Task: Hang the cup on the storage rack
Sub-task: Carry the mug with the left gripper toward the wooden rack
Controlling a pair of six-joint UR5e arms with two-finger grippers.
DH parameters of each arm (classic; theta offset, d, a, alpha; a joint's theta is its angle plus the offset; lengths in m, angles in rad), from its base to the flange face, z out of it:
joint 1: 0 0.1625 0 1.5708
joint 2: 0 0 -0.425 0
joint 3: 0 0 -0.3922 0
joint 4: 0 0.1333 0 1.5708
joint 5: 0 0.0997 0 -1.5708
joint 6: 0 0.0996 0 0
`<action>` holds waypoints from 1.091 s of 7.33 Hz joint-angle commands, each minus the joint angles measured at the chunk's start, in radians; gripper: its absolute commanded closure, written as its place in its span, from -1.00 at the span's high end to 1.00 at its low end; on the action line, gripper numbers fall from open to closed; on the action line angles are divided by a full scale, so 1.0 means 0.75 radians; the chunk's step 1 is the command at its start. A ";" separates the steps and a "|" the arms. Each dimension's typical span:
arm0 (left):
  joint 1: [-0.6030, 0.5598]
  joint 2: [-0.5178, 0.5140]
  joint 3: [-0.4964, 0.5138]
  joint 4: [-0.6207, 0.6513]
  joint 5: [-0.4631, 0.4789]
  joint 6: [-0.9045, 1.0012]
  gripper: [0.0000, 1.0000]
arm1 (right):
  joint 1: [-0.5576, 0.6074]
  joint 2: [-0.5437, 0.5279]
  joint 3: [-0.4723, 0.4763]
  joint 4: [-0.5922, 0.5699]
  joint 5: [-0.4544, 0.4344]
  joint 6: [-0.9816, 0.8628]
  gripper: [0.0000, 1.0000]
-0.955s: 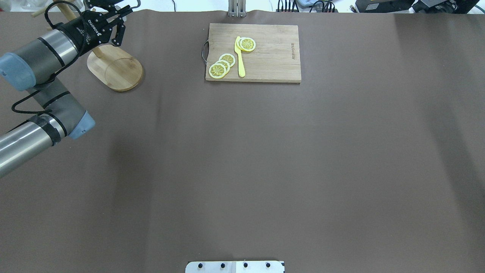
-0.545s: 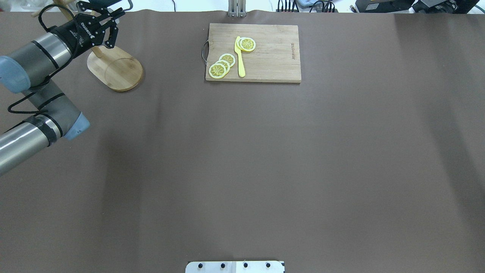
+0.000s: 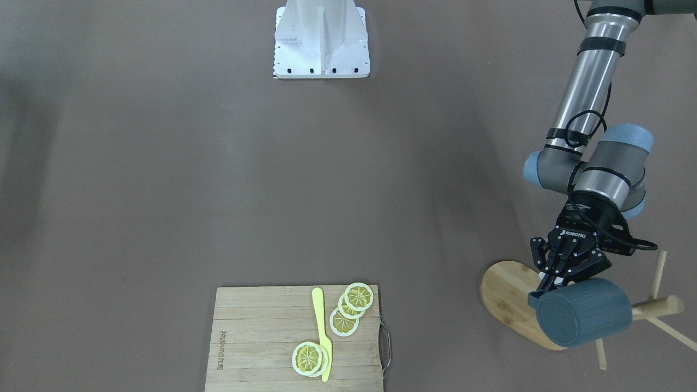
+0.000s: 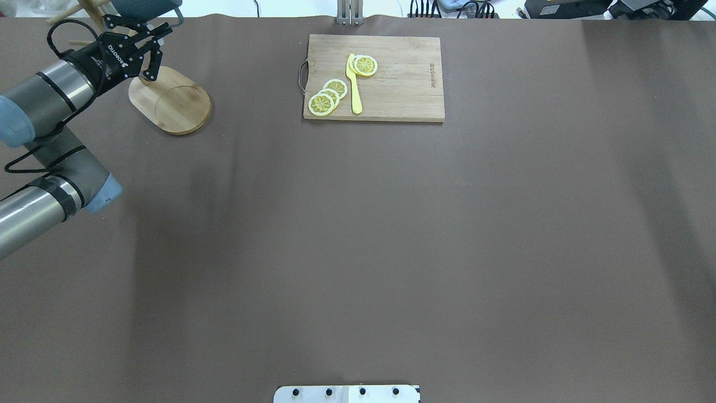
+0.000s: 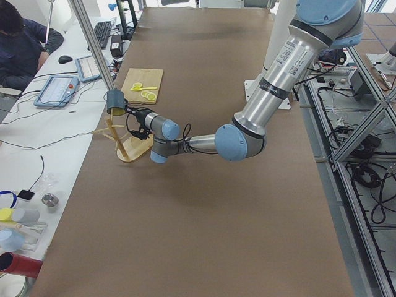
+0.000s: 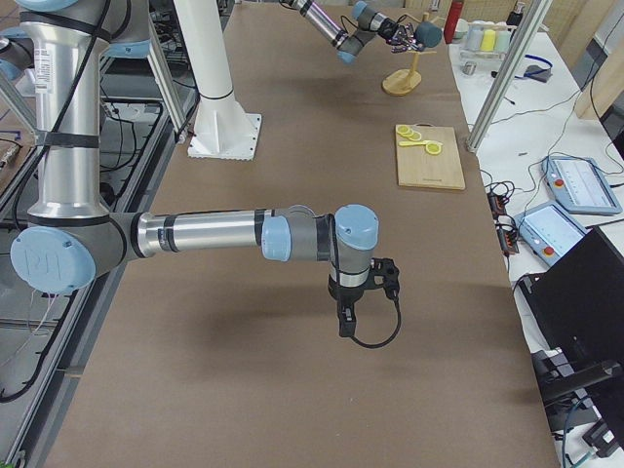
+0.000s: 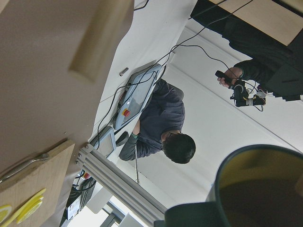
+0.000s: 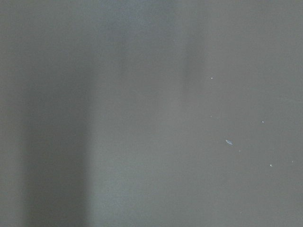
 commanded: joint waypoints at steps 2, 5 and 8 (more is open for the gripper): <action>-0.003 0.016 0.021 -0.014 0.000 -0.052 -1.00 | 0.002 0.002 0.003 0.000 0.002 0.000 1.00; -0.003 0.051 0.023 -0.045 0.000 -0.056 -1.00 | 0.000 0.006 0.005 0.000 0.000 0.000 1.00; -0.003 0.051 0.043 -0.047 0.000 -0.066 -1.00 | 0.000 0.010 0.003 0.000 0.000 0.000 1.00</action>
